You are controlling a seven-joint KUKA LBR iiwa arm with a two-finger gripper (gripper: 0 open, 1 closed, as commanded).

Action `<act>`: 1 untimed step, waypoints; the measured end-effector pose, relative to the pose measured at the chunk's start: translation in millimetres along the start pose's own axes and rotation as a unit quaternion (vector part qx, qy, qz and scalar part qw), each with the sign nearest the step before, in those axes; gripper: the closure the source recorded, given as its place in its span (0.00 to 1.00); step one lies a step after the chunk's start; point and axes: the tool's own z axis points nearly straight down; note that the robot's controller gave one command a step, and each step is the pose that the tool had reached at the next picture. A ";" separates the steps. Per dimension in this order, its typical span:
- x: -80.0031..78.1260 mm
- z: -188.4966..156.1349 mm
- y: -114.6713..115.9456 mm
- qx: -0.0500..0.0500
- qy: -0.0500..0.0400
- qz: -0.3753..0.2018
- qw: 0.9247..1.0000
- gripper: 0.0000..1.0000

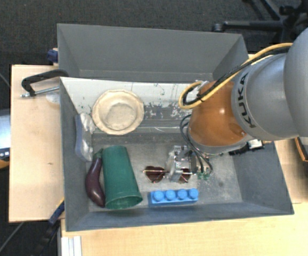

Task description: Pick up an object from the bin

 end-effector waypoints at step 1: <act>0.0 0.0 0.0 0.000 0.000 0.000 1.000 1.00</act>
Offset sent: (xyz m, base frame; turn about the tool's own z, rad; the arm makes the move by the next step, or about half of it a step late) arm -0.0028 0.0065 -0.0006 -0.0271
